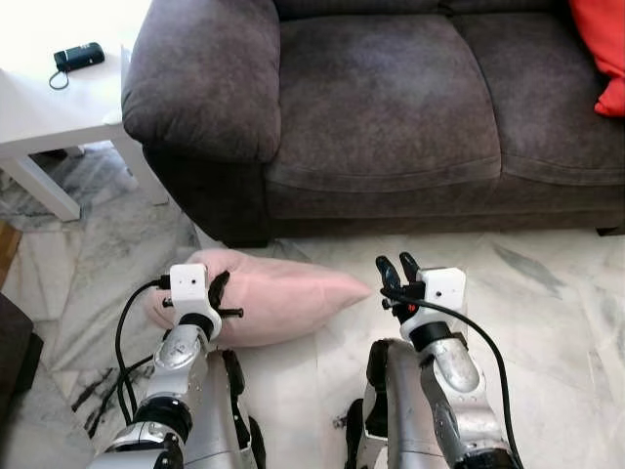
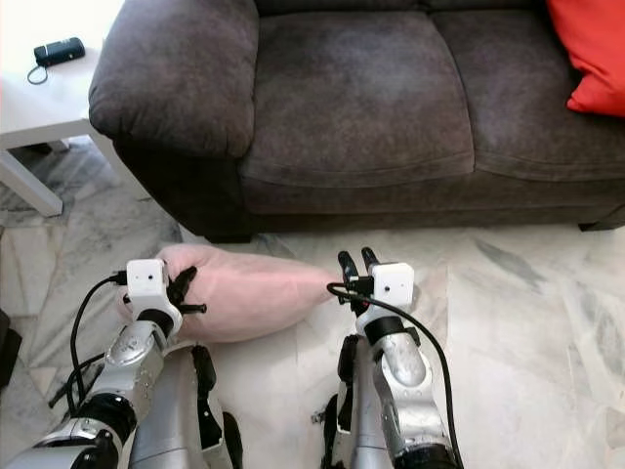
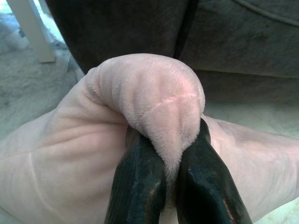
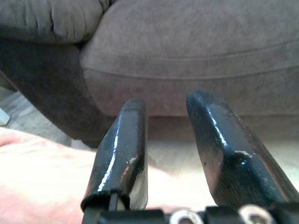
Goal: Move the pillow to the sofa from floor
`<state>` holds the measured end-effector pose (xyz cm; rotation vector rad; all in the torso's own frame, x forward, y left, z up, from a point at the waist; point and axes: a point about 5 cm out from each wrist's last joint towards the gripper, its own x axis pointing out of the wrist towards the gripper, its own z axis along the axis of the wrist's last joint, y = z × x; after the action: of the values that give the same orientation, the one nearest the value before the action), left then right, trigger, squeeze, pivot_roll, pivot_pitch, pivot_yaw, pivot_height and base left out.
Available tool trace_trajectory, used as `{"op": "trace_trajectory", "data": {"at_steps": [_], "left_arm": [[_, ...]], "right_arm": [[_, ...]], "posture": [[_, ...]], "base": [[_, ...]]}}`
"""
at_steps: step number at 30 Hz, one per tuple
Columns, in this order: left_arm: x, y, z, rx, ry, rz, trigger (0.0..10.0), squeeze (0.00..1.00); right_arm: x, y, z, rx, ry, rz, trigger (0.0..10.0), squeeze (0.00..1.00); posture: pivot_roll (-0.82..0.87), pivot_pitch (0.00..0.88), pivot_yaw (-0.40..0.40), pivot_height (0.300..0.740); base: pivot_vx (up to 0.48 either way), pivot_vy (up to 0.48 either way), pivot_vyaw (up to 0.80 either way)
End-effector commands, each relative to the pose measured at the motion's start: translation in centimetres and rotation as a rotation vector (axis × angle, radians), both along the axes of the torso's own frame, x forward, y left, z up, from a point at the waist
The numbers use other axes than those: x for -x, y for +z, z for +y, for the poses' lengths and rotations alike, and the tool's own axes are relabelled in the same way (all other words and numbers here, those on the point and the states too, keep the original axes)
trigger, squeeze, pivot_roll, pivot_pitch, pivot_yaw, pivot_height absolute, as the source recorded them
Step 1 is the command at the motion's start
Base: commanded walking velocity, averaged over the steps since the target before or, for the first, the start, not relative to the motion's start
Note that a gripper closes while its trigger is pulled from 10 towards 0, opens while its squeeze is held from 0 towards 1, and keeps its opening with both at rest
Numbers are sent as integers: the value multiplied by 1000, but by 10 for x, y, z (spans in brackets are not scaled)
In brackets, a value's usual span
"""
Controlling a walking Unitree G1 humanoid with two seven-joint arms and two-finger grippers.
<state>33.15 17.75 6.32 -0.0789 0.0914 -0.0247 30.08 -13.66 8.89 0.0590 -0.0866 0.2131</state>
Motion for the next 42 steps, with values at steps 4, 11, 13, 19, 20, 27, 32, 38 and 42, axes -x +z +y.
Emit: {"op": "trace_trajectory", "data": {"at_steps": [4, 11, 13, 19, 20, 27, 32, 38, 42], "left_arm": [[2, 8, 3, -20, -5, -67, 10000, 0], [2, 8, 6, -25, -6, -72, 10000, 0], [2, 9, 6, -27, -6, -72, 10000, 0], [1, 11, 6, -29, -8, -78, 10000, 0], [0, 12, 5, -30, -11, -79, 10000, 0], [0, 12, 6, -34, -16, -77, 10000, 0], [-1, 13, 5, -34, -19, -79, 10000, 0], [-2, 13, 4, -36, -21, -75, 10000, 0], [-2, 13, 4, -38, -20, -74, 10000, 0]], "right_arm": [[0, -6, -5, 3, -16, 10, 10000, 0], [-3, -6, -1, -5, -6, 1, 10000, 0], [-3, -6, 1, -5, -4, 0, 10000, 0], [-5, -6, 2, -8, -5, -11, 10000, 0], [-5, -6, 1, -9, -6, -13, 10000, 0], [-5, -7, 3, -15, -8, -14, 10000, 0], [-5, -8, 3, -17, -7, -14, 10000, 0], [-7, -8, 4, -16, -4, -12, 10000, 0], [-7, -8, 3, -16, -6, -14, 10000, 0]], "posture": [[38, 155, 16, 536], [47, 130, 22, 540], [48, 125, 24, 552], [48, 114, 30, 587], [47, 113, 33, 597], [52, 109, 38, 647], [53, 106, 39, 672], [52, 106, 40, 717], [54, 108, 40, 740]], "base": [[0, 0, 0], [0, 0, 0], [0, 0, 0], [0, 0, 0], [0, 0, 0], [0, 0, 0], [0, 0, 0], [0, 0, 0], [0, 0, 0]]}}
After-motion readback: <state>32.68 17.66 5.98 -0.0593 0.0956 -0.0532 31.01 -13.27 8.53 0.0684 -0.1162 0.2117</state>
